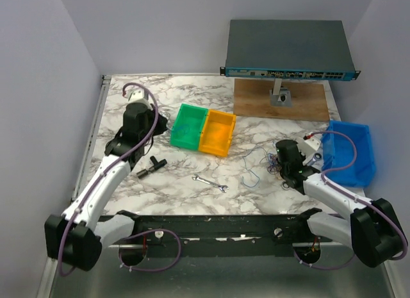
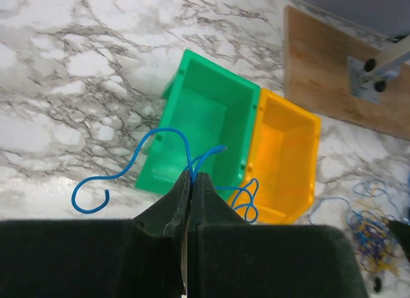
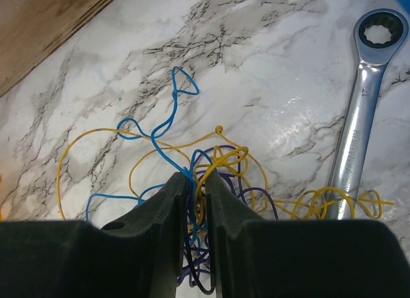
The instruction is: Untangle the cables
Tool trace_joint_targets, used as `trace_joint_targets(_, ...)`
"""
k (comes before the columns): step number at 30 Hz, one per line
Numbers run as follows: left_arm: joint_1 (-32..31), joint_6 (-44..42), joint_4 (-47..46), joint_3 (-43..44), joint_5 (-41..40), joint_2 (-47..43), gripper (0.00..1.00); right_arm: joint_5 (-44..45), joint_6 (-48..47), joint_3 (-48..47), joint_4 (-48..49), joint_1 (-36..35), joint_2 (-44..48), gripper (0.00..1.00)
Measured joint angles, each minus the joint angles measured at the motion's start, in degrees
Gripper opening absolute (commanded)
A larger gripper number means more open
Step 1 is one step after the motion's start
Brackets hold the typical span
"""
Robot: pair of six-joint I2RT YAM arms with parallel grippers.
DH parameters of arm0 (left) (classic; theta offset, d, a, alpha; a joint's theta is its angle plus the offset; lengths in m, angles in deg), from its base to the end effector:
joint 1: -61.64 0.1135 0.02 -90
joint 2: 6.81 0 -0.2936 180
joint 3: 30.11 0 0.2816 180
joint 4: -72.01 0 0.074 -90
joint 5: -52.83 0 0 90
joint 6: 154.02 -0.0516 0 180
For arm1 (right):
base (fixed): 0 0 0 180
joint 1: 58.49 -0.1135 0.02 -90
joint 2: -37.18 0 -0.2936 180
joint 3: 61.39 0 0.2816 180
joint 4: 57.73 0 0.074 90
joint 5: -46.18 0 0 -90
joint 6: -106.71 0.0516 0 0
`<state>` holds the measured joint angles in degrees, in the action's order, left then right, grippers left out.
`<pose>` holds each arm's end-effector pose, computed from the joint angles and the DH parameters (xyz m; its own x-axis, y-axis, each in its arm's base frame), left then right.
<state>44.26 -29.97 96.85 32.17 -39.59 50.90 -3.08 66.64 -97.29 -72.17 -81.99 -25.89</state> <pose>0.2503 -0.0761 0.3406 -0.4199 -0.4548 -0.7854 0.0308 0.8578 -0.5131 0.2171 0.0577 0.1716 -0.2808 0.5102 -0.8129 0.5596 0.7752 0.2932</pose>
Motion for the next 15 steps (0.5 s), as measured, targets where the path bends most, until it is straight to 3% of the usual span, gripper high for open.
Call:
trace_joint_targets(8, -8.44, -10.08, 1.64, 17.57, -14.78, 24.65, 0.0, -1.05, -1.07, 0.26, 1.9, 0.0, 0.87, 0.24)
trace_joint_targets(15, -11.37, -12.96, 8.24, 30.1, -19.34, 41.59, 0.0, -1.62, -1.68, 0.35, 2.82, 0.0, 0.87, 0.24)
